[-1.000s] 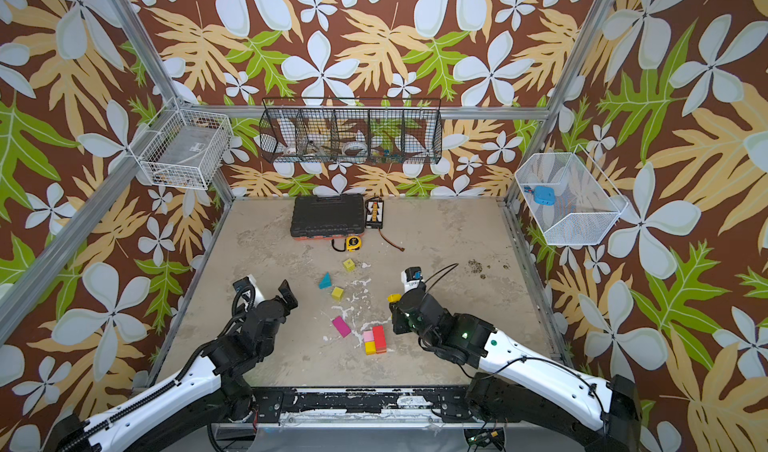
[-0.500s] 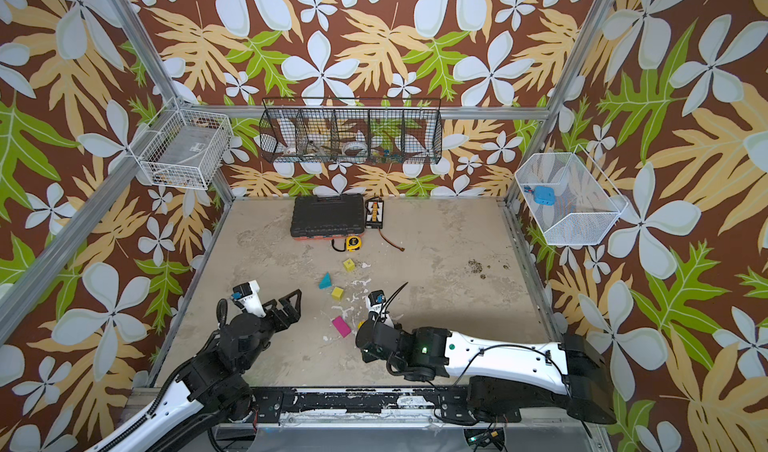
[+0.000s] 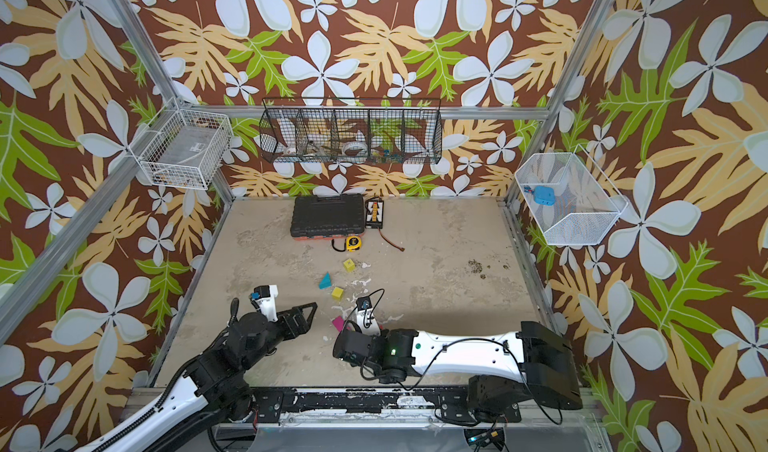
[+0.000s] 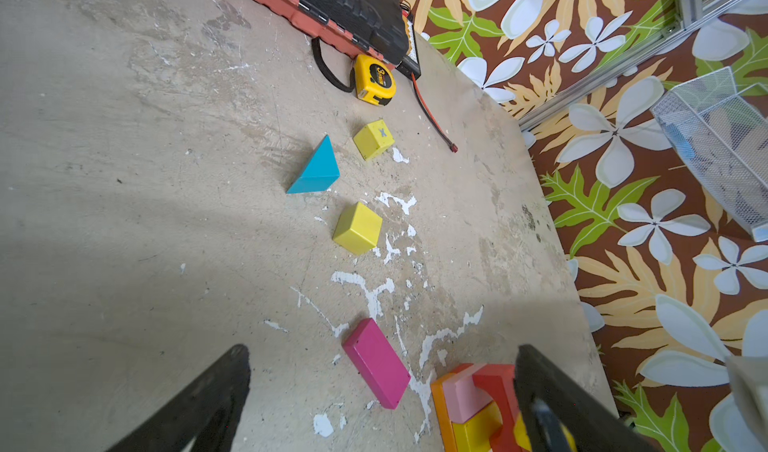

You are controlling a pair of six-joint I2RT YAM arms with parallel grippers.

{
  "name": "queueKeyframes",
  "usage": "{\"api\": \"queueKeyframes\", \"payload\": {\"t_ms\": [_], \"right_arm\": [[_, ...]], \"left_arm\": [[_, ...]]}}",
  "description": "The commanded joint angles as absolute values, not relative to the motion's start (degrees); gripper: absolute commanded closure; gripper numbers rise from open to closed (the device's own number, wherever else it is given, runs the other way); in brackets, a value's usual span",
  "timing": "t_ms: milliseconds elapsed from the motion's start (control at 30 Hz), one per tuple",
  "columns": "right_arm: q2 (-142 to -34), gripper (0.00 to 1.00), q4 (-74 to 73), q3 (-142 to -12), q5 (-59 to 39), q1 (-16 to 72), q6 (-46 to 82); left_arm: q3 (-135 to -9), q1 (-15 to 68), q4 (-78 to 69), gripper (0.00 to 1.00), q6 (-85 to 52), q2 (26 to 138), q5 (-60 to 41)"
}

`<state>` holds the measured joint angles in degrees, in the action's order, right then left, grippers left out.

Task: Build the wood block tower
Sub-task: 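Close the right gripper on the yellow arch and carry it toward the stack, then lower the yellow arch beside the red block on the stack with the right gripper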

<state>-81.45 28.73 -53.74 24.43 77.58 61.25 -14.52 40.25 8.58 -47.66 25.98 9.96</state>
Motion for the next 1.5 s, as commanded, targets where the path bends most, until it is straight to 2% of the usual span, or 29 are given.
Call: {"api": "queueKeyframes", "payload": {"t_ms": [0,367,667,1467], "right_arm": [[-83.6,0.94,31.57,-54.95,27.03,77.65,61.68],[-89.32,0.92,32.85,-56.95,28.04,77.36,60.86],[-88.88,0.91,31.1,-54.46,26.9,75.88,60.63],[-89.41,0.75,29.84,-53.94,26.37,75.6,60.56]], "left_arm": [[-14.35,40.12,5.1,0.0,-47.29,26.17,7.89],[-14.15,40.17,4.05,0.0,-46.93,26.63,4.91],[-13.65,40.17,3.63,0.0,-46.93,26.63,4.79],[-13.45,40.18,3.32,0.0,-46.86,26.72,4.68]]}}
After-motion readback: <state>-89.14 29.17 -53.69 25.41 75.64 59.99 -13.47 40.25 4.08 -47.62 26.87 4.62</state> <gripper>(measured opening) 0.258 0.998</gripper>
